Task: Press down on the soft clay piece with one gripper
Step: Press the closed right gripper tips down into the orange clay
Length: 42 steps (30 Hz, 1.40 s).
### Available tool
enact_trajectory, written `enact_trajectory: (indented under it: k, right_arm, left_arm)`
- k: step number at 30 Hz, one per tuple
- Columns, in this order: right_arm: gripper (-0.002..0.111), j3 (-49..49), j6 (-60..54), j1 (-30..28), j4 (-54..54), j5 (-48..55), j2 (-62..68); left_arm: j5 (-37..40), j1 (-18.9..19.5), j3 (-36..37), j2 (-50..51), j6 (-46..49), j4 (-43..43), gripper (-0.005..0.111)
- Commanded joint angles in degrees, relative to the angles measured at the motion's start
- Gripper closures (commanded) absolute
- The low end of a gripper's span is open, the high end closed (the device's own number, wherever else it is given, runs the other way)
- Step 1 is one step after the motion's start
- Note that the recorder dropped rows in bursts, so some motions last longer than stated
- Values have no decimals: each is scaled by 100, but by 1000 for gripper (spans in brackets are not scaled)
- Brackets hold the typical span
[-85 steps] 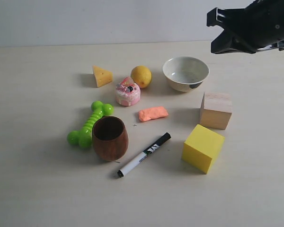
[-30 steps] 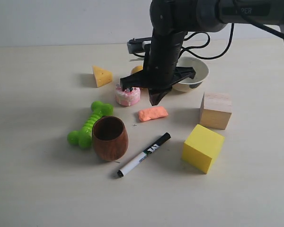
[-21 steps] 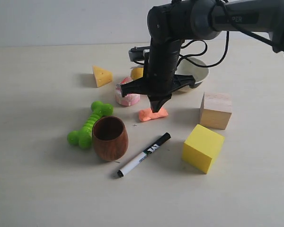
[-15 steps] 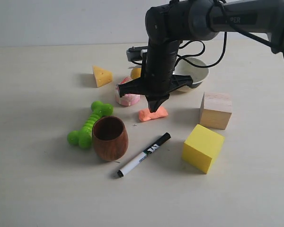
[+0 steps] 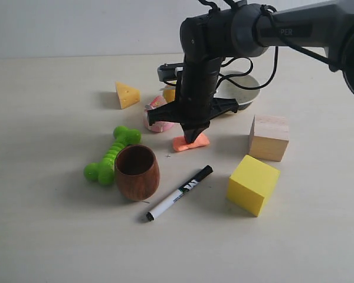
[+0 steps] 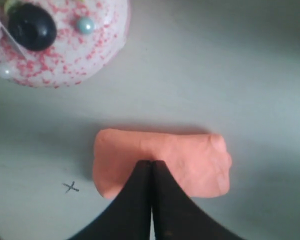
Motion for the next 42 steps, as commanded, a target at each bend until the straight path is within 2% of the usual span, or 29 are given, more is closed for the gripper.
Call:
enact_trajectory:
  k: [1, 14, 42]
  right_arm:
    - [107, -33, 7, 8, -89, -72, 33]
    - [107, -33, -14, 8, -61, 112, 624]
    - [107, -33, -162, 8, -25, -24, 815]
  left_arm:
    - [-57, -5, -15, -31, -34, -35, 107]
    - [-57, -5, -15, -31, -34, -35, 107]
    - [-57, -5, -15, -31, -34, -35, 107]
